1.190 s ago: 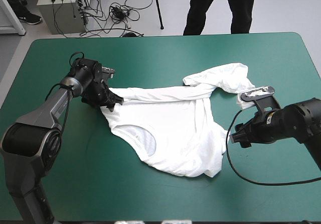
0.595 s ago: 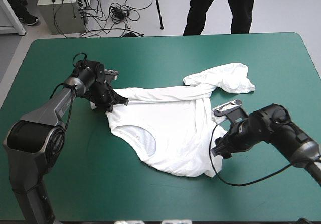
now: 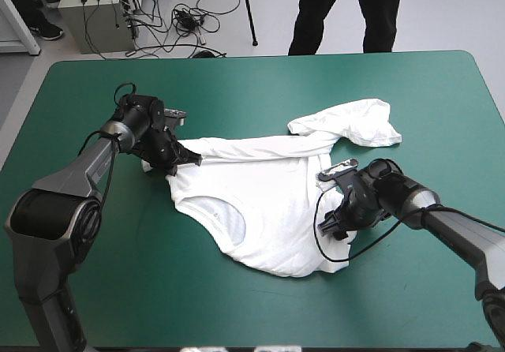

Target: Fold the cloth

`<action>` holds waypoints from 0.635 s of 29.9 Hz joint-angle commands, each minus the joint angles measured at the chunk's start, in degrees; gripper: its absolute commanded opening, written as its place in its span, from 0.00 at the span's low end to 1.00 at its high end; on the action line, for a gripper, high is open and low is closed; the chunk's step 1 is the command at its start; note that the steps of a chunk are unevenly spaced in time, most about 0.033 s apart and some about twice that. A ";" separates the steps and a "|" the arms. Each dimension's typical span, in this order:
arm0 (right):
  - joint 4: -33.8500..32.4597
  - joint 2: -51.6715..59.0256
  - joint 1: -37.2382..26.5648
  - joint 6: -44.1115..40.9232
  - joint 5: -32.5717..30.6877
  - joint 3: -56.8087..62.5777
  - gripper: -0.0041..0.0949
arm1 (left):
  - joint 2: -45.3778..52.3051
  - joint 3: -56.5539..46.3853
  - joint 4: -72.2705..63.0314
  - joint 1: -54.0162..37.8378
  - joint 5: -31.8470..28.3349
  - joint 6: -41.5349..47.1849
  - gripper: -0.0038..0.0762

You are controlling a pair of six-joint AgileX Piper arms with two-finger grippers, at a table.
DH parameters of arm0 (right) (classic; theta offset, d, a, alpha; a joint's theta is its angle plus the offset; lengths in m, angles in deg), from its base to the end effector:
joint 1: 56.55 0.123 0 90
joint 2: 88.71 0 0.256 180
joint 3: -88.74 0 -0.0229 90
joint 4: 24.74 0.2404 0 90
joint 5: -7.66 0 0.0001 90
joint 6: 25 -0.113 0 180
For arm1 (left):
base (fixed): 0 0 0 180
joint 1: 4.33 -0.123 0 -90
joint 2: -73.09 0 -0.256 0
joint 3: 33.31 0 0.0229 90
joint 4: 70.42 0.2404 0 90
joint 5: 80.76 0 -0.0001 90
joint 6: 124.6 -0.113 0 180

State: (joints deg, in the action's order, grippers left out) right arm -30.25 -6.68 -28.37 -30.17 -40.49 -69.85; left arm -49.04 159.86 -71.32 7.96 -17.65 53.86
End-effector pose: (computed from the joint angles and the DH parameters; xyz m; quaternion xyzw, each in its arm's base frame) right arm 0.2513 0.1254 0.1685 -0.2255 0.9674 -0.0063 0.1151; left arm 0.3773 -0.0838 0.1714 0.1171 0.9907 -0.0137 0.0682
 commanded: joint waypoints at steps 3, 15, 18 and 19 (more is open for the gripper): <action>4.82 -4.13 -4.12 4.60 1.29 -0.08 0.75 | 2.04 1.09 0.90 -0.08 -0.38 -0.07 0.04; 15.40 -10.39 -5.27 12.59 0.84 0.51 0.18 | 2.04 1.09 0.44 0.18 -1.00 -0.61 0.04; 18.67 -11.80 -5.27 13.96 0.67 0.51 0.03 | 2.31 1.09 0.32 0.18 -1.45 -0.82 0.04; 19.19 -11.90 -5.27 13.96 0.91 0.51 0.02 | 2.51 1.09 0.32 0.18 -1.72 -0.91 0.04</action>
State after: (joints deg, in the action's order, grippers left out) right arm -18.05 -12.53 -33.89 -17.31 -43.71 -72.65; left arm -49.30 159.93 -71.27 8.01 -18.03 53.24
